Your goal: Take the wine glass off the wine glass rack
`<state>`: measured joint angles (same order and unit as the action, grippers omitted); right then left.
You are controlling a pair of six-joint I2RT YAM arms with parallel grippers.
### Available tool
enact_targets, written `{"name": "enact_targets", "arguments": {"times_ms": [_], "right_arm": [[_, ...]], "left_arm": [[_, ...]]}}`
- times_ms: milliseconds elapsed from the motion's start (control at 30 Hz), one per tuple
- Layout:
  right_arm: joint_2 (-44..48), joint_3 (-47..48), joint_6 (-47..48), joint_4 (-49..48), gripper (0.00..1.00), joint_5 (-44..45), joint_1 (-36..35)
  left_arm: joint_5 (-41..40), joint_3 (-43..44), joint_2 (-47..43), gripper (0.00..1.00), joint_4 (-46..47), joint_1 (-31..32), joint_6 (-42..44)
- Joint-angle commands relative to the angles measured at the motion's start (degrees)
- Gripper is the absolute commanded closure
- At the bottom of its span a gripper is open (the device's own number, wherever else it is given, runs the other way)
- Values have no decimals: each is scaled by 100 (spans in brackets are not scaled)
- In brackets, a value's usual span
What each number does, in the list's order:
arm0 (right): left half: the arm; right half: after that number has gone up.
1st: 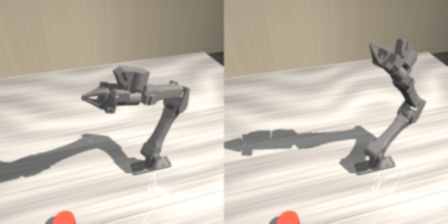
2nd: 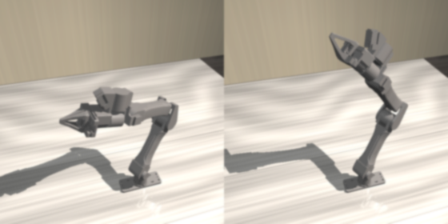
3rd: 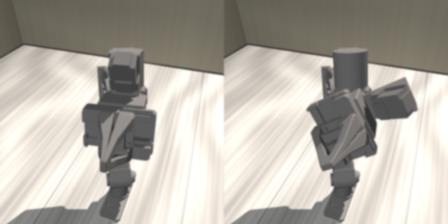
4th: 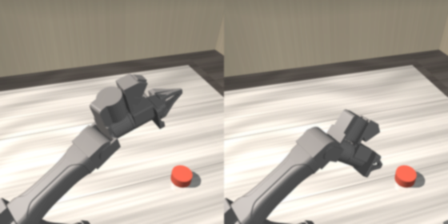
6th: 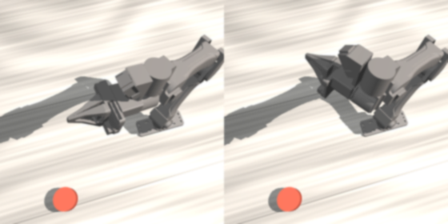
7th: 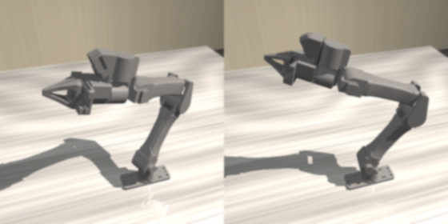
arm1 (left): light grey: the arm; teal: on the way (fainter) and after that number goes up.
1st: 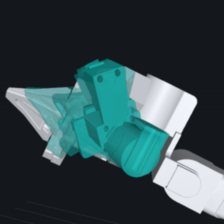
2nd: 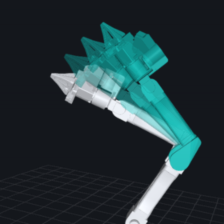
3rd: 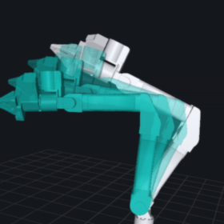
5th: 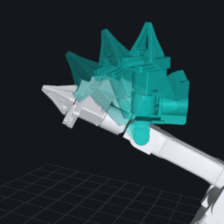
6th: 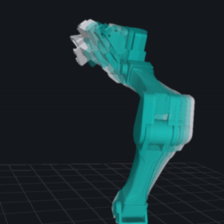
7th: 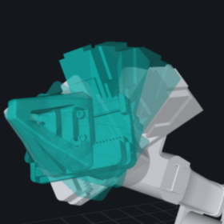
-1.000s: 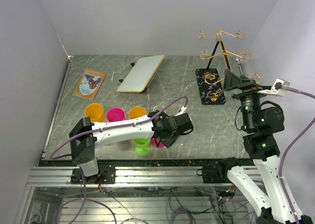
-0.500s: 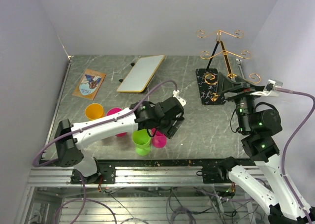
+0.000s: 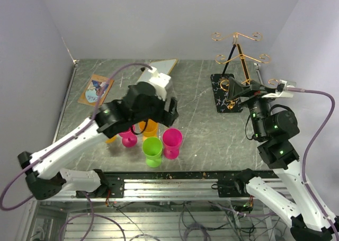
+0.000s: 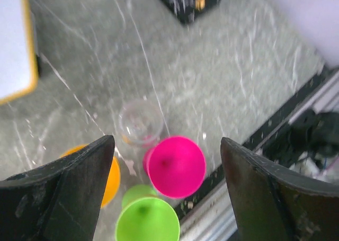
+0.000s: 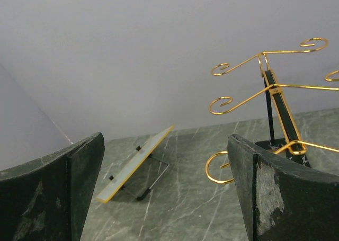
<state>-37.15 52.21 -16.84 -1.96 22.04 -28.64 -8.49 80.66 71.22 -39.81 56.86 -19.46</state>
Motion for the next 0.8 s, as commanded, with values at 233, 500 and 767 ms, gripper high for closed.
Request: {"name": "enact_targets", "arguments": {"times_ms": [233,500,767], "right_arm": [[-114,816,506,597,0,-77,-83],[-67,1449,307,1327,0,-85,-75],[-27,1656,355,1355,0,-365,-80]], "left_arm": [[-1746,-406,-1507,1,3118,-503,767],[-2228,-350,-2239,1,3335,-504,1162],[-2291,-529,-2797,1,3312,-508,1204]]}}
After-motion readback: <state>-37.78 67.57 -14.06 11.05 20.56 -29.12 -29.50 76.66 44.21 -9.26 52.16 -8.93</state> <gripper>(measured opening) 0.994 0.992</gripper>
